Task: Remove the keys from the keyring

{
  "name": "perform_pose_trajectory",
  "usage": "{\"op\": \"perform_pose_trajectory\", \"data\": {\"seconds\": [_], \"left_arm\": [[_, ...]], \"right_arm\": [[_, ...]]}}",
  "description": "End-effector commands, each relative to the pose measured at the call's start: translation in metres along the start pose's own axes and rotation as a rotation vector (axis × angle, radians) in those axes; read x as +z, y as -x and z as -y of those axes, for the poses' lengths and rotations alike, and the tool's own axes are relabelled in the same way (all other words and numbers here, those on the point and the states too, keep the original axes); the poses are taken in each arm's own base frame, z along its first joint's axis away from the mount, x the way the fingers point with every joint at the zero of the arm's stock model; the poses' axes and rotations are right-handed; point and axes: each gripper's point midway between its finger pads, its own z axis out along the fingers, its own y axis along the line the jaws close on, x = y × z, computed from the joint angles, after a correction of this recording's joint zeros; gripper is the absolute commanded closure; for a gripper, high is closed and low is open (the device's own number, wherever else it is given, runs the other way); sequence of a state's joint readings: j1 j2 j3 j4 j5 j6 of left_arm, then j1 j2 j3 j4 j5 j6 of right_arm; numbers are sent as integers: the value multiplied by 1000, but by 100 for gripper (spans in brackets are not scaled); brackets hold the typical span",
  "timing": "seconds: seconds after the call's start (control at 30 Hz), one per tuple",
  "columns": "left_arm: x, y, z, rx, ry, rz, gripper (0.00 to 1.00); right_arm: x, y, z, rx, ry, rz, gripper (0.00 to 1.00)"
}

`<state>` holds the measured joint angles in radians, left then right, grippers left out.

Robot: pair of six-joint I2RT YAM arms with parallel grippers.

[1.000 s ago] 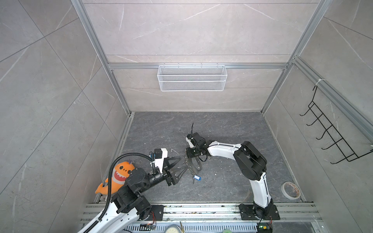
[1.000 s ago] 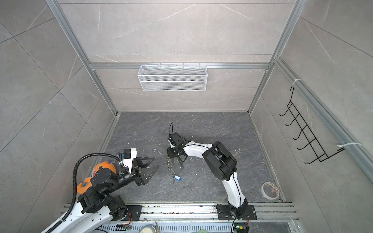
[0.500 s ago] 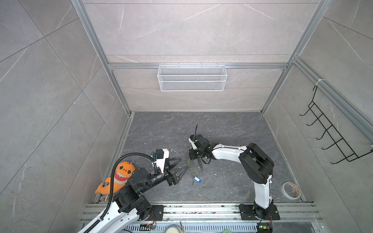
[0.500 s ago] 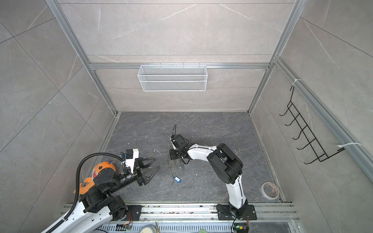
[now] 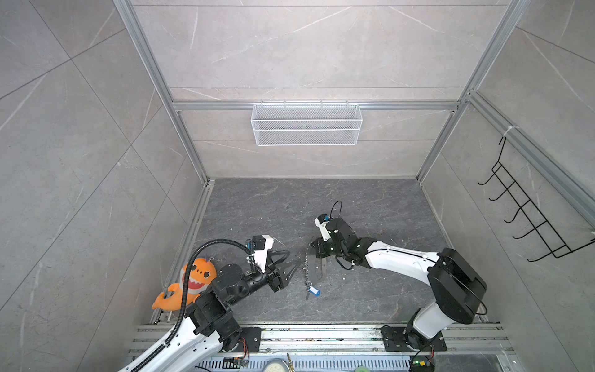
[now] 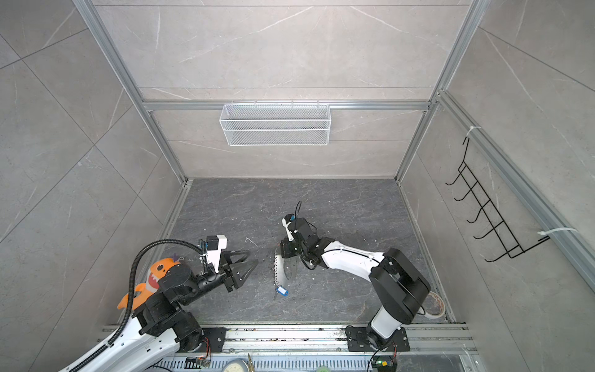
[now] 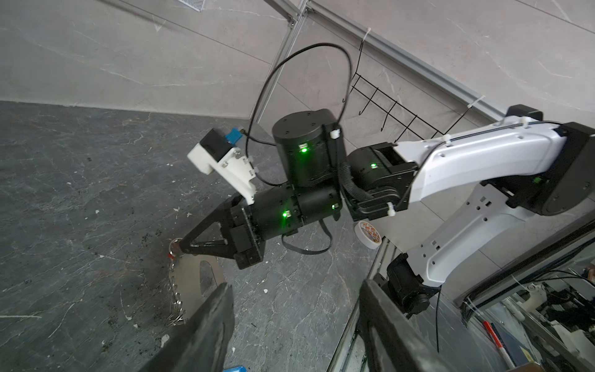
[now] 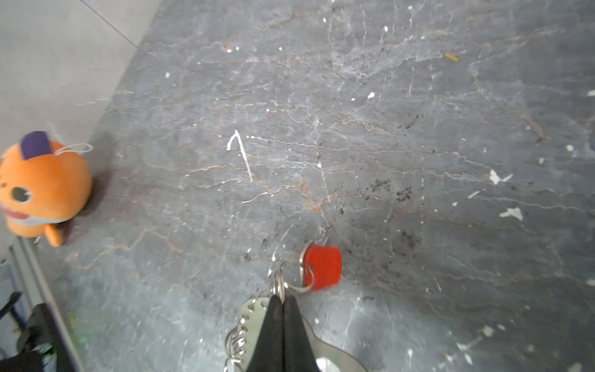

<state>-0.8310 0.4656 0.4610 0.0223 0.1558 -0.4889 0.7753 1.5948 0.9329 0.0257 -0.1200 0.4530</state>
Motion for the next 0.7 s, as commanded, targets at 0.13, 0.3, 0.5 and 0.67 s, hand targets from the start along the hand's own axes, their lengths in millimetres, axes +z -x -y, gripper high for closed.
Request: {"op": "perform_pose_trajectory", "data": {"seconds": [0.13, 0.3, 0.5, 0.67], "left_arm": [[12, -4, -5, -18, 18, -30, 49], [20, -7, -6, -19, 23, -61, 54], [27, -8, -9, -22, 35, -77, 55], [32, -7, -2, -16, -2, -86, 55]], "right_arm": [[-46, 8, -24, -34, 140, 113, 100], [-79, 9, -40, -60, 236, 177, 100], [-111, 7, -56, -109, 319, 210, 100], [-134, 2, -70, -160, 395, 219, 100]]}}
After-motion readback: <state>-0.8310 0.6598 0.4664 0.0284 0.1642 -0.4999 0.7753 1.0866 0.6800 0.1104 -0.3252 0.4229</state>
